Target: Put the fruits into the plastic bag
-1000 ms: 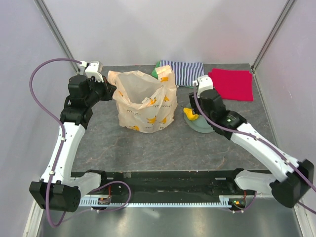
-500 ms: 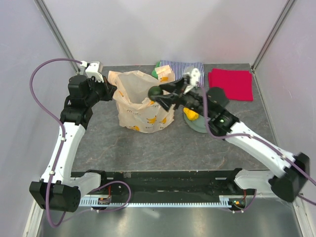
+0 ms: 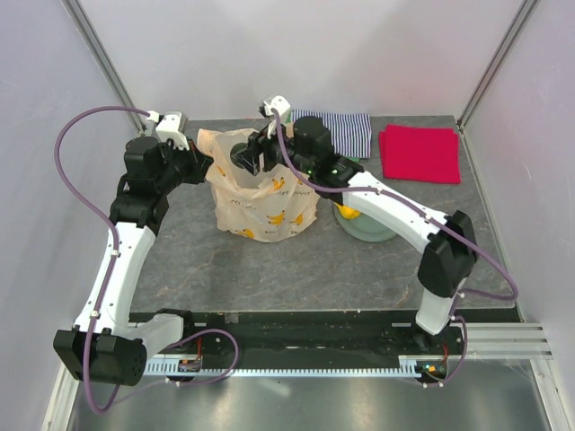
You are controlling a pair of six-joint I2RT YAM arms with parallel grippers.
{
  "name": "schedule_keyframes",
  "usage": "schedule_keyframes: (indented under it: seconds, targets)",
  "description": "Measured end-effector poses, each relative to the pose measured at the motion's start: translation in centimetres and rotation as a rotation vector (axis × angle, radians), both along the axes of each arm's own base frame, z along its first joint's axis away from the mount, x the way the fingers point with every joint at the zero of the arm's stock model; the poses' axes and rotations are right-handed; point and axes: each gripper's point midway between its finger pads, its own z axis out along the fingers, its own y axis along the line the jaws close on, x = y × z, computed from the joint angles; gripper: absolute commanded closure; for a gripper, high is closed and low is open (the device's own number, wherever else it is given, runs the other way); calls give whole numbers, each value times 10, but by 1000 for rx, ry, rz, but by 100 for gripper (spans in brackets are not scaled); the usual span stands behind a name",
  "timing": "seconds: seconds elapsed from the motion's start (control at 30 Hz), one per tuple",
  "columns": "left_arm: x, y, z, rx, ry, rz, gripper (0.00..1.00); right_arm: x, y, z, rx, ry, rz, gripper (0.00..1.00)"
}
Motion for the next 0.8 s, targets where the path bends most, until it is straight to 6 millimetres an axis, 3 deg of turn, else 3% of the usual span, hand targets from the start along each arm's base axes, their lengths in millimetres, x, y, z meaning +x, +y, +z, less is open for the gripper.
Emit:
schedule_keyframes:
  seconds: [0.23,0.4,0.57,0.8]
  targets:
    - [0,0,0,0,0,-1,98,44,8,-55,-190,130,-167,100]
    - [0,0,0,0,0,-1,98,61,-4,-106,-380,229,-266,100]
    - [0,0,0,-1,0,-2,98,55,-31,-154,-578,324,-327,100]
    - [0,0,0,-1,0,-2,98,35,-53,-181,-708,410,-324,100]
